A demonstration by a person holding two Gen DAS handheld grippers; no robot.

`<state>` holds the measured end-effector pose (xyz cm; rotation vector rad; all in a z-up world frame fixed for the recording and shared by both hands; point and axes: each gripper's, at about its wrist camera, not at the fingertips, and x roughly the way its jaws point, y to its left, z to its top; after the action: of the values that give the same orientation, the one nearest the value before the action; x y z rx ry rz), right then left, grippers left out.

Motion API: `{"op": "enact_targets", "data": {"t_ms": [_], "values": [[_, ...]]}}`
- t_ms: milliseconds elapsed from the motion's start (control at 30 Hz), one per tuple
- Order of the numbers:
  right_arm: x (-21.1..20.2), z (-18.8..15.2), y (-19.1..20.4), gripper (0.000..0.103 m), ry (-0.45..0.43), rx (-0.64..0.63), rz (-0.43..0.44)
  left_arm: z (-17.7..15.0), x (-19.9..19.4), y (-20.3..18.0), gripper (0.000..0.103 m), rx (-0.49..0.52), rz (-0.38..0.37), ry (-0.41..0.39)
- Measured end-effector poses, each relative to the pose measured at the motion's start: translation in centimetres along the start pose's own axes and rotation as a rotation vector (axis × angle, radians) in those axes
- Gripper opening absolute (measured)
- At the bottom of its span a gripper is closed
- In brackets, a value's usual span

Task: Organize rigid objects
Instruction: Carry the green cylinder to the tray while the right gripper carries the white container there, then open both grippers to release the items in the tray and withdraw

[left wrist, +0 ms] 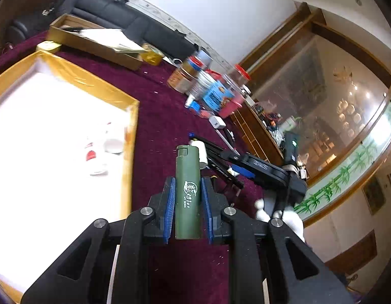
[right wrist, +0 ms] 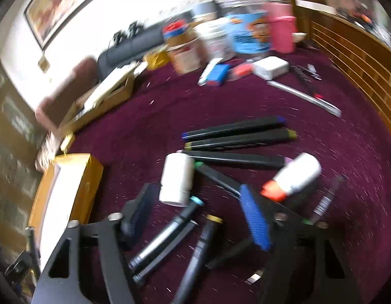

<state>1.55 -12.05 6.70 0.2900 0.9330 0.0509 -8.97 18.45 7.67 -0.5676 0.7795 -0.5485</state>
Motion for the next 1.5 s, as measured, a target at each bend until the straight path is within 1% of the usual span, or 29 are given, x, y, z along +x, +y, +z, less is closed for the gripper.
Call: {"op": "enact_targets", "data": {"t_ms": [100,200,267,300,367,400,433,533,567,600,733,767,833,900,1000,1067,1133,1167,1200,1267,1300,1333,1367,1433,1500], "values": [[2.4,0.7,2.1,0.049,0.048,-0.050,-0.023,0.3,-1.5,1.2,0.017,-0.017,0.010,-0.027],[5.1,1.0,3.2,0.040,0.102,-0.075,-0.080,0.8,-3.0,2.5,0.017,-0.035,0.029,-0.056],[6.6,0.8,3.3,0.029,0.136,-0.070,-0.100,1.3,-3.7,3.3,0.017,-0.048,0.043,-0.069],[7.2,0.7,3.2,0.029,0.146,-0.056,-0.103,1.4,-3.9,3.6,0.017,-0.052,0.050,-0.070],[7.0,0.6,3.1,0.029,0.132,-0.028,-0.100,1.9,-4.3,4.4,0.017,-0.060,0.066,-0.063],[6.7,0.6,3.0,0.029,0.132,-0.011,-0.078,2.6,-4.2,4.8,0.017,-0.058,0.083,-0.052],[6.3,0.6,3.0,0.029,0.129,0.001,-0.060,2.6,-4.5,5.0,0.017,-0.055,0.097,-0.048],[4.4,0.8,4.0,0.029,0.118,0.001,-0.010,4.2,-3.9,6.5,0.017,-0.047,0.161,-0.024],[3.6,0.9,4.7,0.029,0.114,0.000,0.024,4.6,-3.7,7.2,0.017,-0.056,0.174,-0.015],[3.1,1.0,5.3,0.029,0.113,-0.002,0.051,5.5,-2.8,8.1,0.017,-0.078,0.186,0.007],[1.3,0.9,9.0,0.029,0.125,-0.042,0.159,7.3,-0.1,10.7,0.017,-0.126,0.230,0.064],[1.3,0.8,10.3,0.029,0.137,-0.056,0.186,7.6,0.9,11.4,0.017,-0.148,0.253,0.078],[1.5,0.5,12.6,0.029,0.163,-0.076,0.240,8.0,1.8,12.2,0.017,-0.153,0.274,0.094],[2.0,0.3,14.5,0.029,0.187,-0.089,0.277,8.4,2.9,13.0,0.017,-0.165,0.311,0.093],[3.6,-0.2,17.8,0.030,0.221,-0.119,0.306,8.7,4.1,14.5,0.017,-0.219,0.298,0.105],[4.9,-0.9,19.8,0.030,0.254,-0.137,0.327,8.7,3.8,15.3,0.018,-0.265,0.294,0.085],[5.8,-1.4,21.2,0.030,0.279,-0.146,0.344,8.5,2.6,15.6,0.024,-0.296,0.258,0.046],[6.3,-1.7,21.8,0.030,0.291,-0.149,0.356,8.5,1.9,15.7,0.031,-0.305,0.254,0.024],[6.7,-1.9,22.3,0.030,0.302,-0.147,0.369,8.2,1.0,16.0,0.044,-0.321,0.262,-0.013],[7.7,-2.2,23.0,0.030,0.330,-0.141,0.392,7.6,-0.3,16.8,0.060,-0.374,0.278,-0.067],[8.2,-2.3,23.2,0.030,0.342,-0.139,0.398,6.9,-1.0,17.5,0.060,-0.421,0.266,-0.091],[8.9,-2.5,23.6,0.030,0.356,-0.143,0.397,6.5,-1.3,17.9,0.060,-0.445,0.240,-0.106],[9.4,-2.6,23.8,0.030,0.363,-0.152,0.385,6.3,-1.5,18.1,0.060,-0.454,0.231,-0.110],[10.3,-2.6,24.2,0.030,0.359,-0.175,0.336,5.7,-2.1,18.1,0.060,-0.461,0.233,-0.120],[10.7,-2.2,24.4,0.031,0.314,-0.203,0.261,5.0,-2.4,17.8,0.060,-0.449,0.238,-0.133]]}}
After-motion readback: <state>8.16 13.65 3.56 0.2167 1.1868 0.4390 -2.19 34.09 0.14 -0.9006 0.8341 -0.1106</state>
